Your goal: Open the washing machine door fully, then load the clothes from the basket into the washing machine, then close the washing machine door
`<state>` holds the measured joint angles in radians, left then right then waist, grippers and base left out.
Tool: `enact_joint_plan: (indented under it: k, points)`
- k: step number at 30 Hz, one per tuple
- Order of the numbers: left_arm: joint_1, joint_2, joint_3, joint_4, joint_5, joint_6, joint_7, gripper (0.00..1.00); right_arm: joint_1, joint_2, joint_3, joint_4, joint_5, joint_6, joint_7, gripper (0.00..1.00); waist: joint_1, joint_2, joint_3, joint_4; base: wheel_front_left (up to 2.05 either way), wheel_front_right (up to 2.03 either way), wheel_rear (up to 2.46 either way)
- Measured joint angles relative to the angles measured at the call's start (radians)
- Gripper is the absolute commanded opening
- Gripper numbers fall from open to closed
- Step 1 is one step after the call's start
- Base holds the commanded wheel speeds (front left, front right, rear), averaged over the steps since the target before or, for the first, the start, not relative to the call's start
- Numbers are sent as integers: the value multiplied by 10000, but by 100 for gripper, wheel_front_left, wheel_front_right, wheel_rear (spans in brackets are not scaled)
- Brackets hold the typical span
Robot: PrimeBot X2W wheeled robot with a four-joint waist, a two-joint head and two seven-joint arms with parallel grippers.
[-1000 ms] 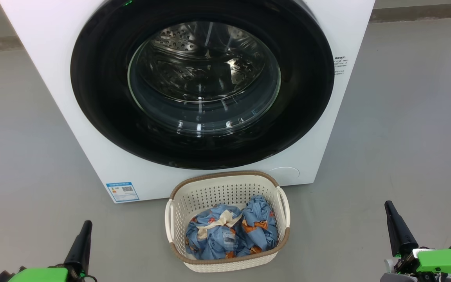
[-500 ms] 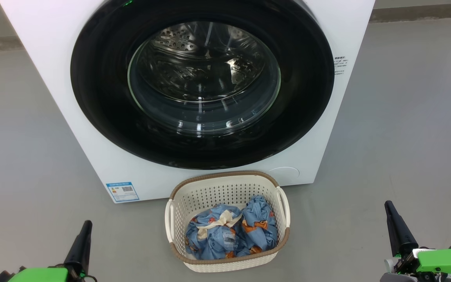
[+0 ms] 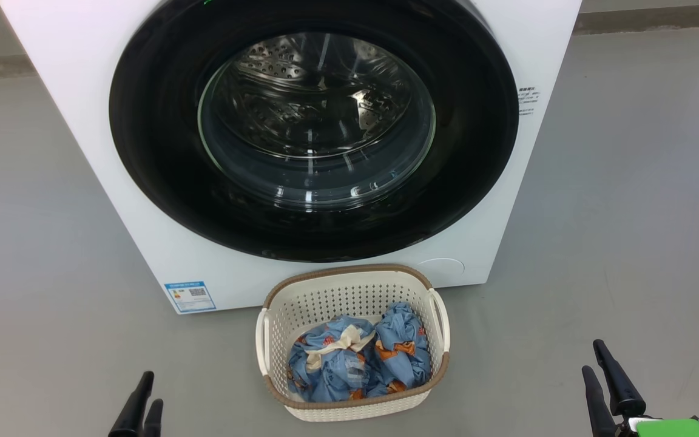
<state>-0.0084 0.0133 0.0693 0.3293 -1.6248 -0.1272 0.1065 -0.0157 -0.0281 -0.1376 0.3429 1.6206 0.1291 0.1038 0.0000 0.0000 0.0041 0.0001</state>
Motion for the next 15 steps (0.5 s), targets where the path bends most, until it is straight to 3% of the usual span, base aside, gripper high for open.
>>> enact_joint_plan:
  k: [15]
  points:
    - [46, 77, -134, -228, 548, -2, -412, 100, -45, -44, 255, 58, -755, 0, -441, 100, 2, 0, -5, 63, 0, 0, 0]
